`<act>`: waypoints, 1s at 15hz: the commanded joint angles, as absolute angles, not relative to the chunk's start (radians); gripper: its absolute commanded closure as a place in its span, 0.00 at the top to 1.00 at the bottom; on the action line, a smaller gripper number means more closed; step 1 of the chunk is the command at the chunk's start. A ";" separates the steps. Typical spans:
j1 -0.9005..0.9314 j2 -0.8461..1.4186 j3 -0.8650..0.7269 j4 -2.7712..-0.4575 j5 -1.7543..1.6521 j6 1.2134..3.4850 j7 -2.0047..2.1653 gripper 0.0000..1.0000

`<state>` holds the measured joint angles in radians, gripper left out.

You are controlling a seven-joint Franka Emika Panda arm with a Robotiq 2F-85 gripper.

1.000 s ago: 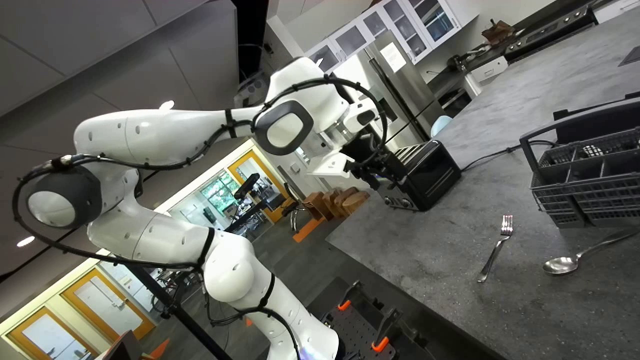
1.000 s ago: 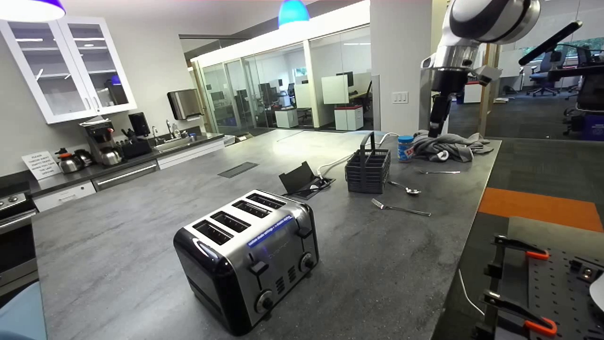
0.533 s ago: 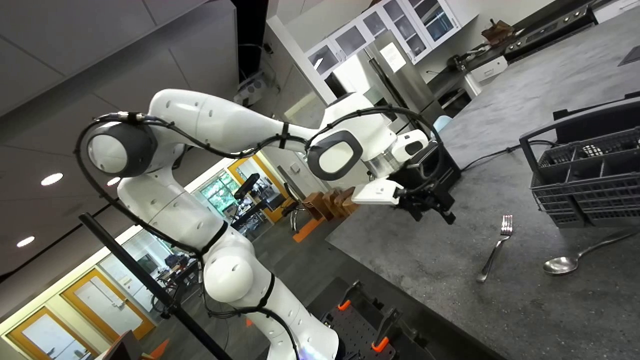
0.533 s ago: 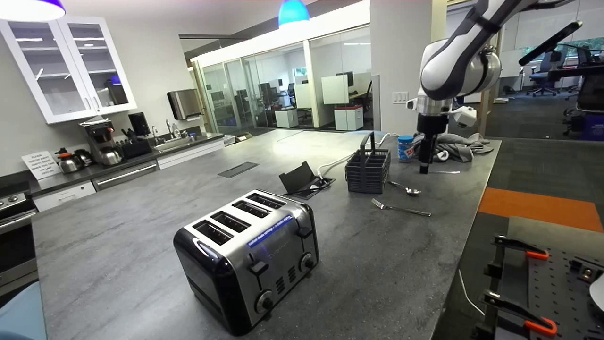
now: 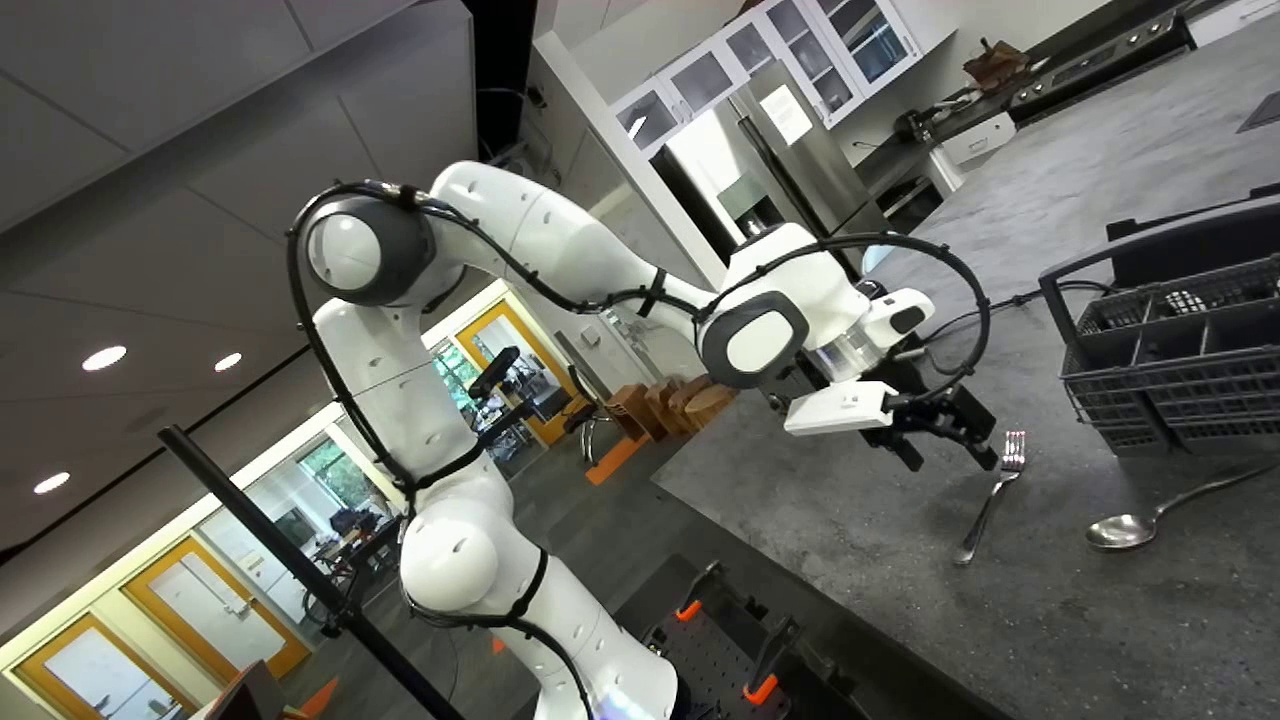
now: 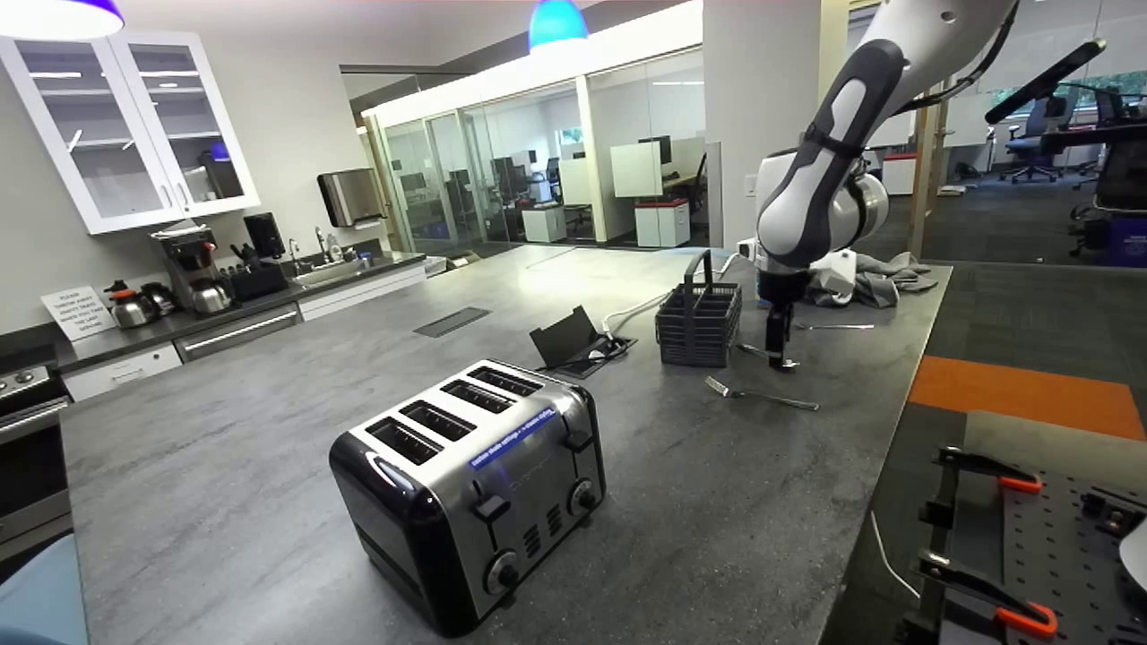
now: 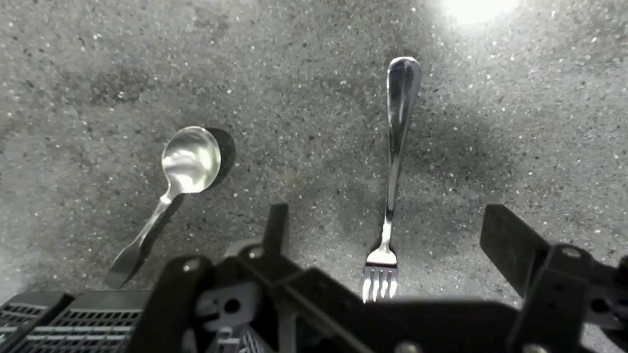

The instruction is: Retrieve the fork from the table and position it in the left lower compartment of the black utensil holder

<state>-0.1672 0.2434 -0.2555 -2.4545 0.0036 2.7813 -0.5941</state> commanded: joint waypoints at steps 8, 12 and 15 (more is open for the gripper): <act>-0.256 0.326 -0.144 -2.378 0.020 2.754 -0.583 1.00; -0.294 0.383 -0.078 -2.338 0.051 2.792 -0.560 1.00; -0.306 0.421 -0.064 -2.305 0.046 2.784 -0.538 1.00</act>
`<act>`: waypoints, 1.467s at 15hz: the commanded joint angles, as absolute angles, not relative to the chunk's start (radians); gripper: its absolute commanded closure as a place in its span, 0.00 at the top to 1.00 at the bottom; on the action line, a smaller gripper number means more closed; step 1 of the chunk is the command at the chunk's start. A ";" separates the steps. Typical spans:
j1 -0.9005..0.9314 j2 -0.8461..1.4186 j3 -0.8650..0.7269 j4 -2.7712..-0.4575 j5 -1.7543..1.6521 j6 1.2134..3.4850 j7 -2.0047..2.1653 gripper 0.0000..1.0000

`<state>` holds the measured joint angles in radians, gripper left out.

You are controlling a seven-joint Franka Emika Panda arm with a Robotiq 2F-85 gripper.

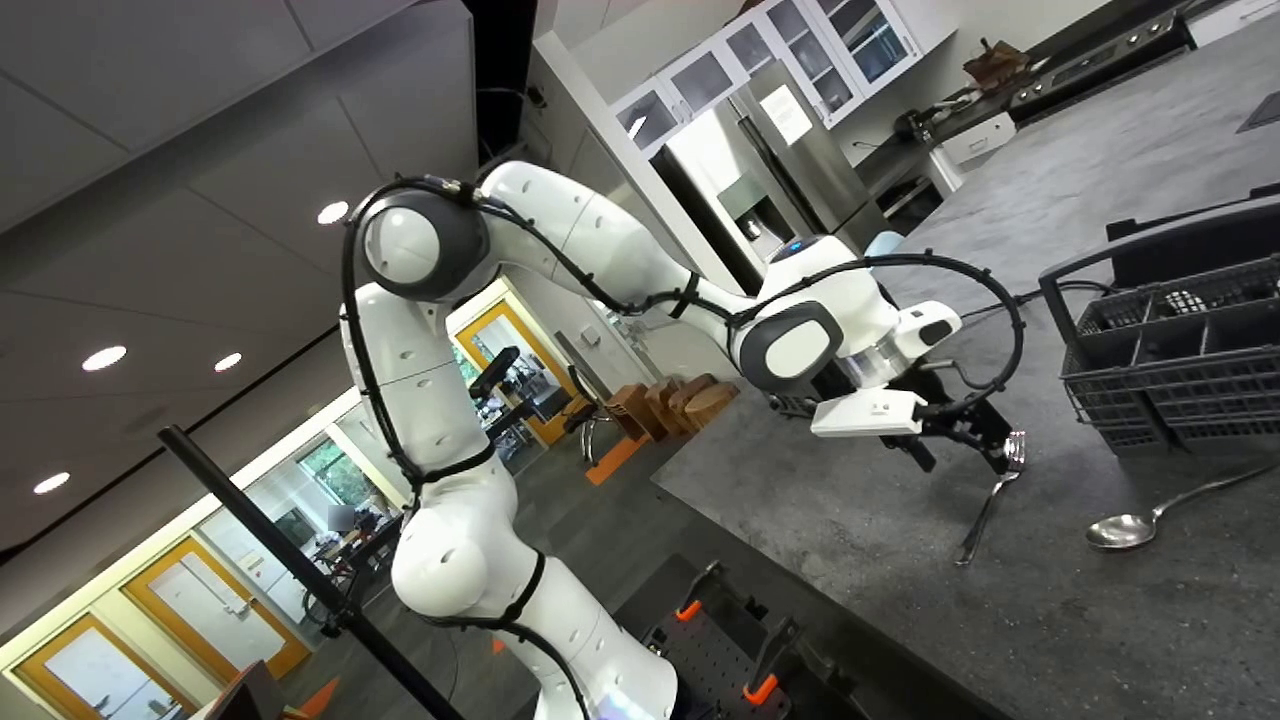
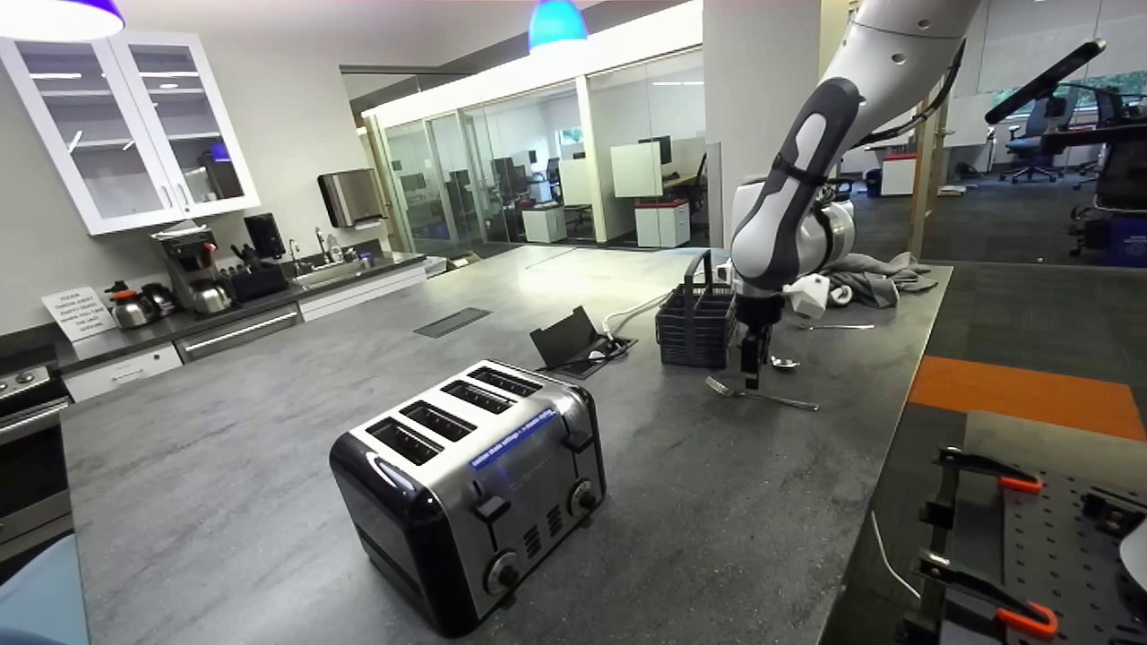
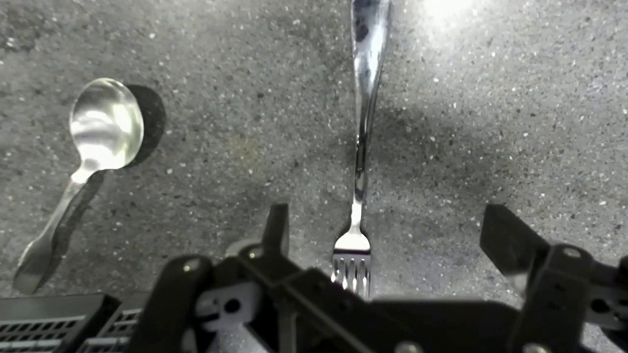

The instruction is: Retrieve the fork from the table and position it in the left lower compartment of the black utensil holder

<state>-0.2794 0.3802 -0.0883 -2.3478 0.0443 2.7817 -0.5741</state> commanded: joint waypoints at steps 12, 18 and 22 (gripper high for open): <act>-0.319 0.491 -0.060 -2.266 0.027 2.786 -0.471 1.00; -0.323 0.508 -0.062 -2.251 0.024 2.782 -0.467 0.79; -0.325 0.512 -0.063 -2.247 0.020 2.781 -0.467 0.49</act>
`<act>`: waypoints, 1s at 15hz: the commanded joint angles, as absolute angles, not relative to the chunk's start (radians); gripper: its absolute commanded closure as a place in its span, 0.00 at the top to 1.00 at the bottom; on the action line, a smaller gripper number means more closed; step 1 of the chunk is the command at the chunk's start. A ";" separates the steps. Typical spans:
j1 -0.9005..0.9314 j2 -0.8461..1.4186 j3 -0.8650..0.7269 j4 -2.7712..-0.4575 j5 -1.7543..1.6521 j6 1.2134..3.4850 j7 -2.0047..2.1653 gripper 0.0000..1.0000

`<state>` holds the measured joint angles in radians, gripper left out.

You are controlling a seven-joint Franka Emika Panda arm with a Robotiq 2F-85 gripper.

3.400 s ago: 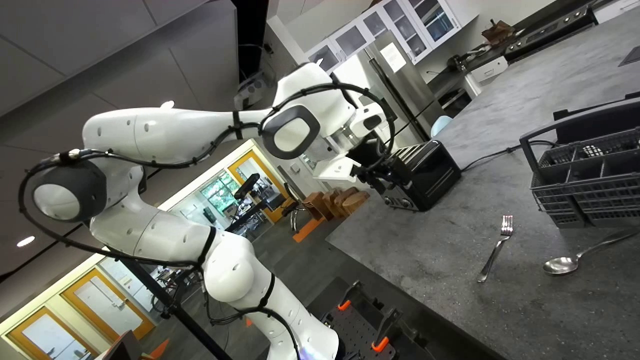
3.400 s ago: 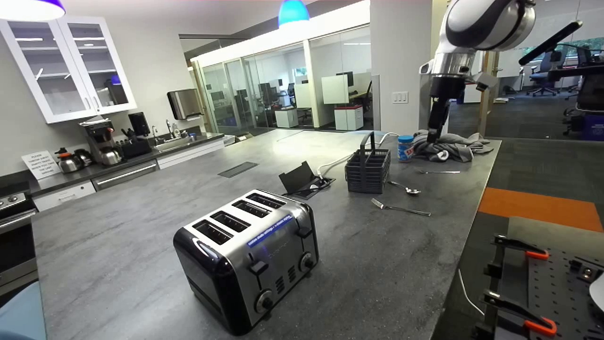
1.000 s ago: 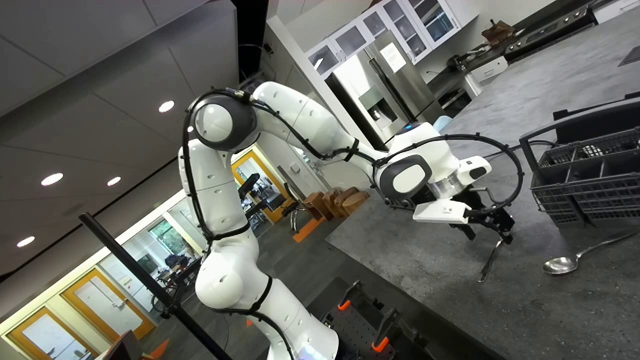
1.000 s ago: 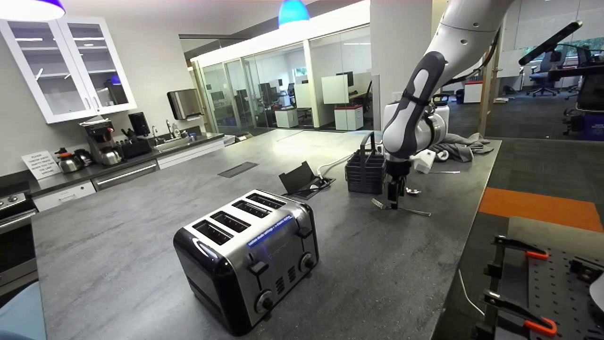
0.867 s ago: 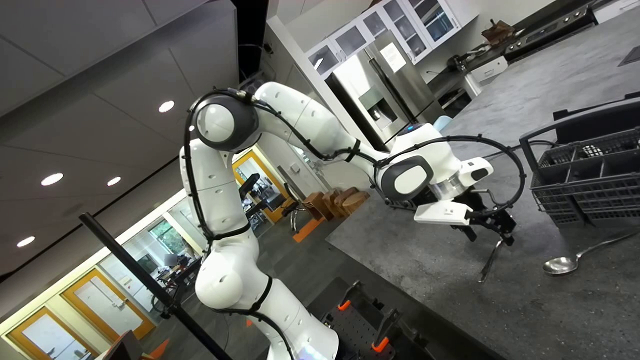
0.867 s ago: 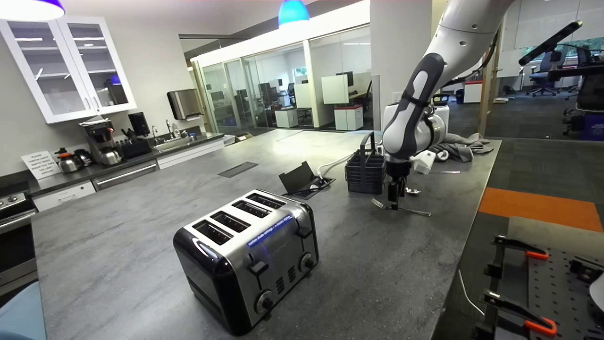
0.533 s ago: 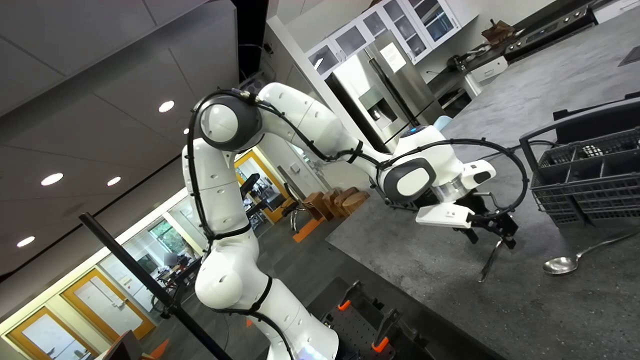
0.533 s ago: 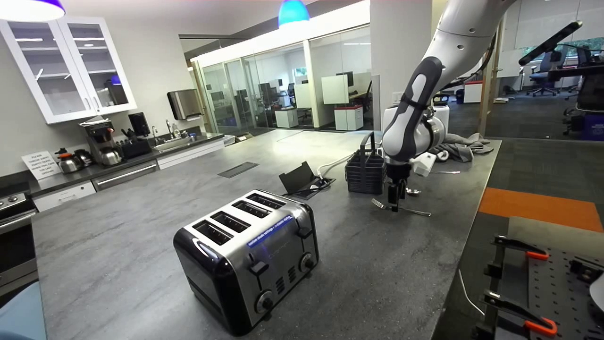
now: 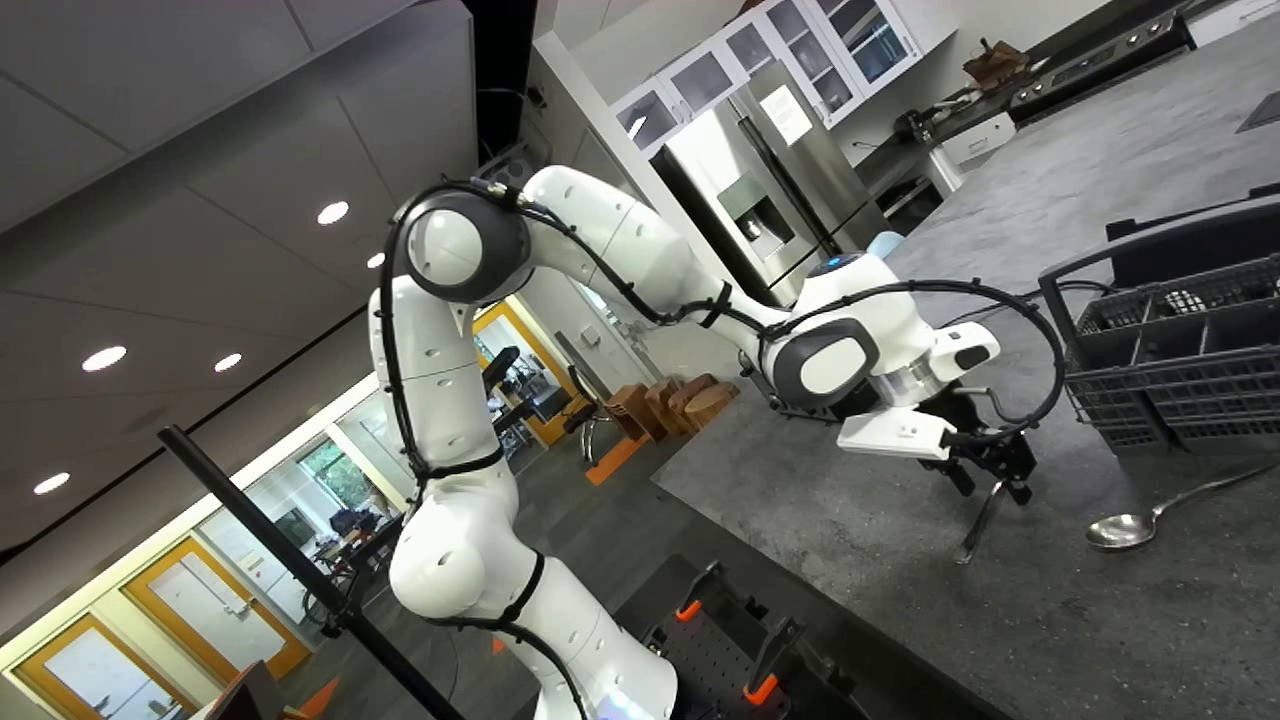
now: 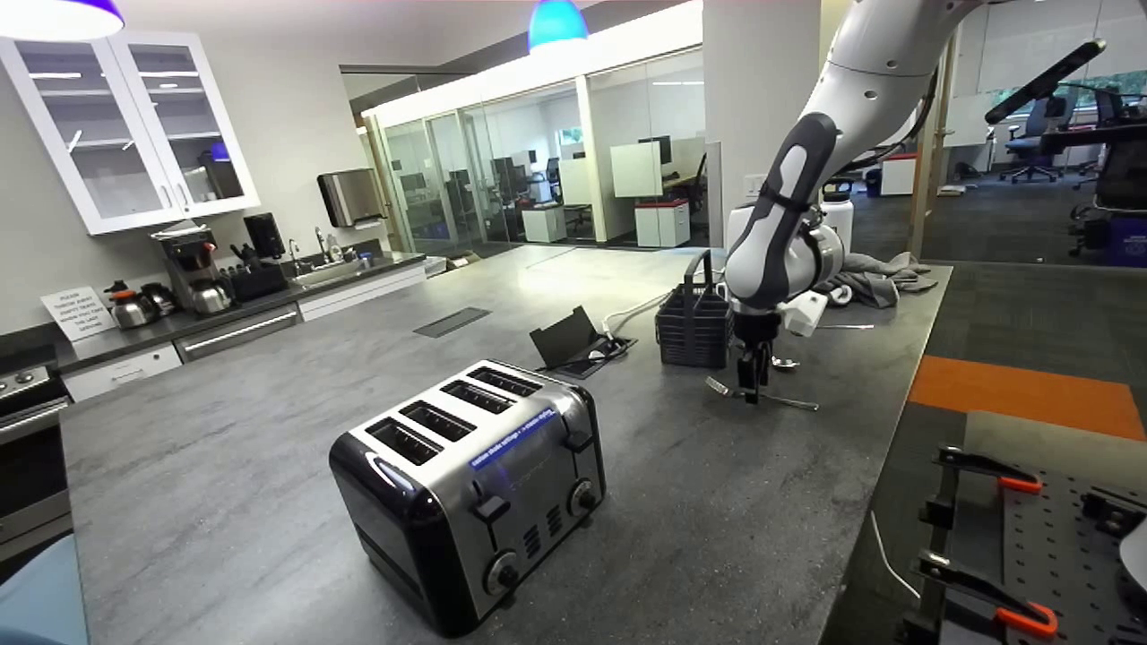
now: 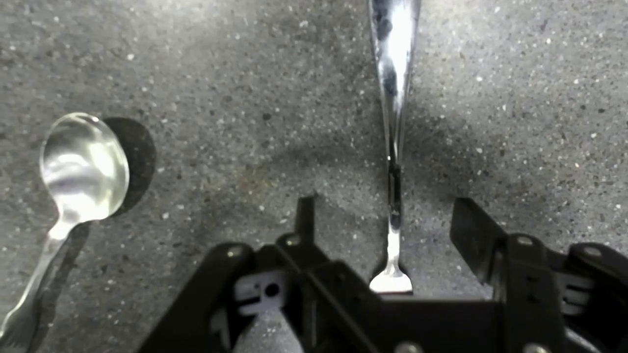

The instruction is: Retrieve the fork from the table and position it in the left lower compartment of the black utensil holder

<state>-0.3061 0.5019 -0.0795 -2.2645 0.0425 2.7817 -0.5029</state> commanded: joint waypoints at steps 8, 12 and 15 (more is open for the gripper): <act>-0.321 0.514 -0.061 -2.245 0.016 2.778 -0.466 0.00; -0.298 0.449 -0.075 -2.278 -0.013 2.786 -0.454 0.02; -0.285 0.382 -0.080 -2.281 -0.038 2.741 -0.447 0.02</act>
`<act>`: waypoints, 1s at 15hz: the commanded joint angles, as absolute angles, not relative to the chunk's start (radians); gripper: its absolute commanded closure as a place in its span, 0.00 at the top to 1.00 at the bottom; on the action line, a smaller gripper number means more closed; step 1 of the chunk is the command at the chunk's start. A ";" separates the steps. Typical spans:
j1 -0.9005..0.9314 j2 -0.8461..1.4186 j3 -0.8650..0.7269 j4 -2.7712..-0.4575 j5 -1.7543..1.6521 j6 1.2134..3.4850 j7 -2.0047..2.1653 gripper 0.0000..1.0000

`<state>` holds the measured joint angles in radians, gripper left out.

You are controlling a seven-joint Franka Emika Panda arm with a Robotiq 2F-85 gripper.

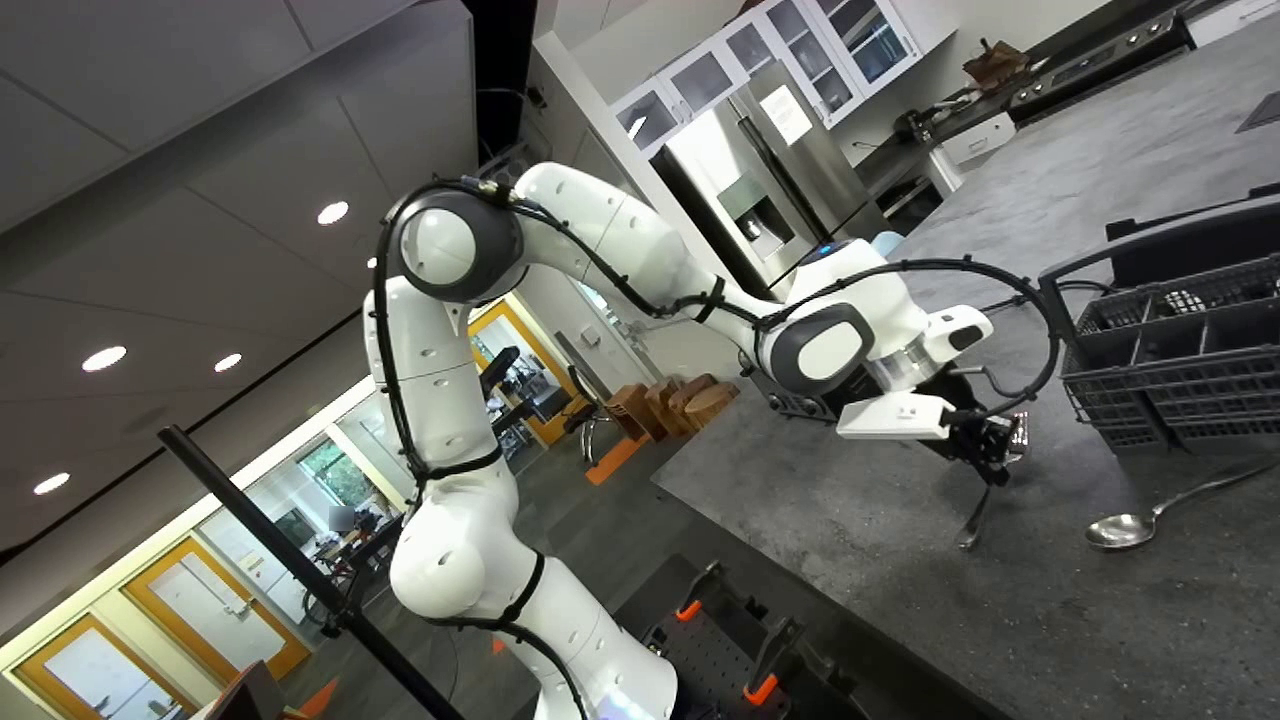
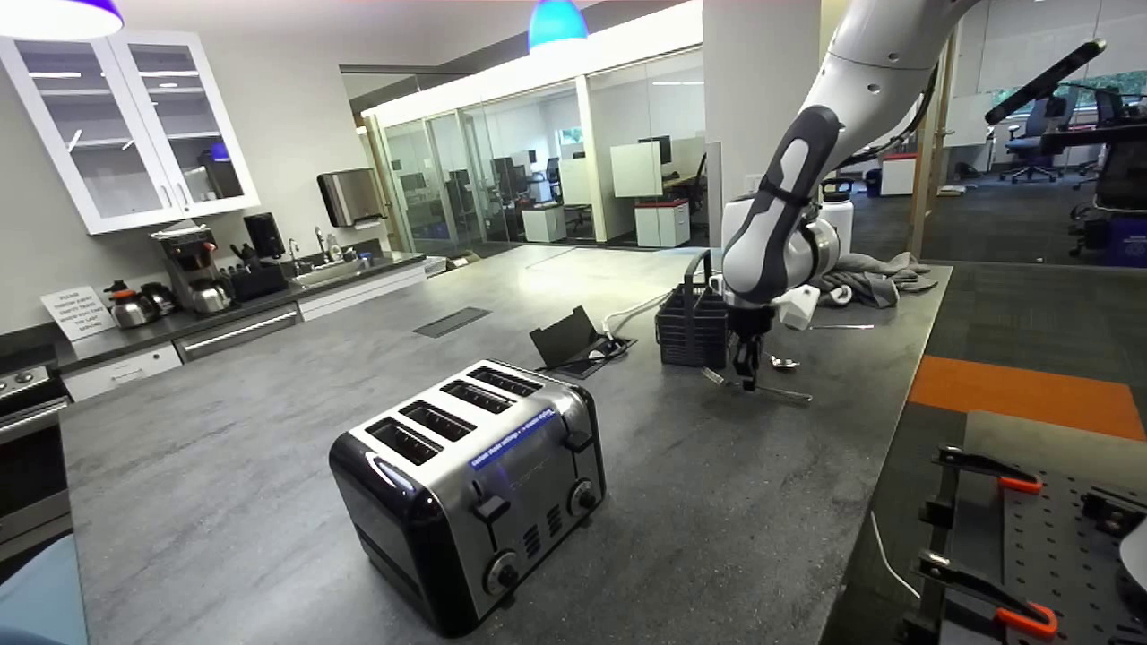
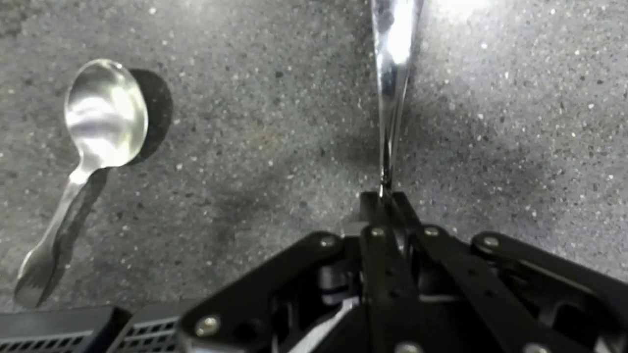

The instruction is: Retrieve the fork from the table and position it in the left lower compartment of the black utensil holder

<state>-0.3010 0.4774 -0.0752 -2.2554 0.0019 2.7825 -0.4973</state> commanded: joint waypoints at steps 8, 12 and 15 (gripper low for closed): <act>-0.197 0.207 -0.107 -2.261 -0.155 2.526 -0.369 0.02; -0.185 0.200 -0.098 -2.253 -0.143 2.512 -0.400 0.07; -0.169 0.167 -0.097 -2.254 -0.145 2.484 -0.400 0.07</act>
<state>-0.1744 0.1670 -0.0919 -2.2554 -0.1457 2.4862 -0.3996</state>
